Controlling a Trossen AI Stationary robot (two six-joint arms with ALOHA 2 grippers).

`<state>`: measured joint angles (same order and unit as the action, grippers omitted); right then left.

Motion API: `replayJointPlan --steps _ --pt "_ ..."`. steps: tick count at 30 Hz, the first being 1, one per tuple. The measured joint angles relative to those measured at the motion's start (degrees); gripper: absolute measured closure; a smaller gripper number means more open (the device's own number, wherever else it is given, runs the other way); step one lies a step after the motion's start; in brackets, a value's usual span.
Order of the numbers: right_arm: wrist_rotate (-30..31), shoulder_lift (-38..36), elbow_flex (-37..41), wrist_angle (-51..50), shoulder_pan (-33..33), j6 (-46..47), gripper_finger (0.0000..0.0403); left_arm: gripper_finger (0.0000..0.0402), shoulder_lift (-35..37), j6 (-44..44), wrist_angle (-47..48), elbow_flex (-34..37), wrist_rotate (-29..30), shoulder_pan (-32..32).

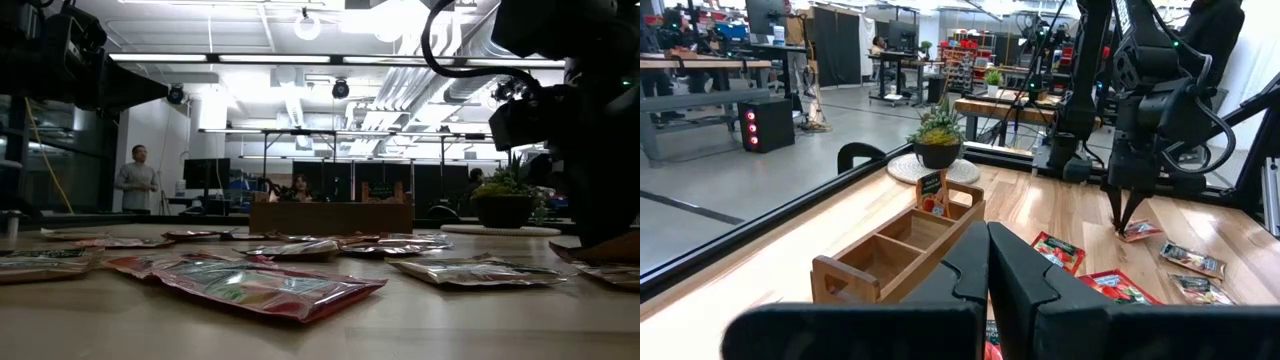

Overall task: Pick & Place Tea
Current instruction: Put the orange tea bag into the right section of the wooden organizer

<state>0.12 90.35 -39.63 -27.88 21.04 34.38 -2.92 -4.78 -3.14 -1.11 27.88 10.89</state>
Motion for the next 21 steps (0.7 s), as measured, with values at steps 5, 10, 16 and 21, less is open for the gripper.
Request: replayJointPlan --steps 5,10,16,21 --pt "4.2 0.0 -1.5 -1.1 0.0 1.5 0.0402 0.0401 0.0 0.0 0.0 0.0 0.0 0.0" --pt "12.4 0.3 -4.9 -5.5 -0.9 1.2 0.0403 0.0401 0.0 0.0 0.0 0.0 0.0 0.0" --pt "18.7 0.3 -10.5 -10.0 -4.5 -4.2 0.0403 0.0401 0.0 0.0 0.0 0.0 0.0 0.0" --pt "23.8 0.2 -16.7 -12.3 -7.9 -11.4 0.0403 0.0401 0.0 0.0 0.0 0.0 0.0 0.0"
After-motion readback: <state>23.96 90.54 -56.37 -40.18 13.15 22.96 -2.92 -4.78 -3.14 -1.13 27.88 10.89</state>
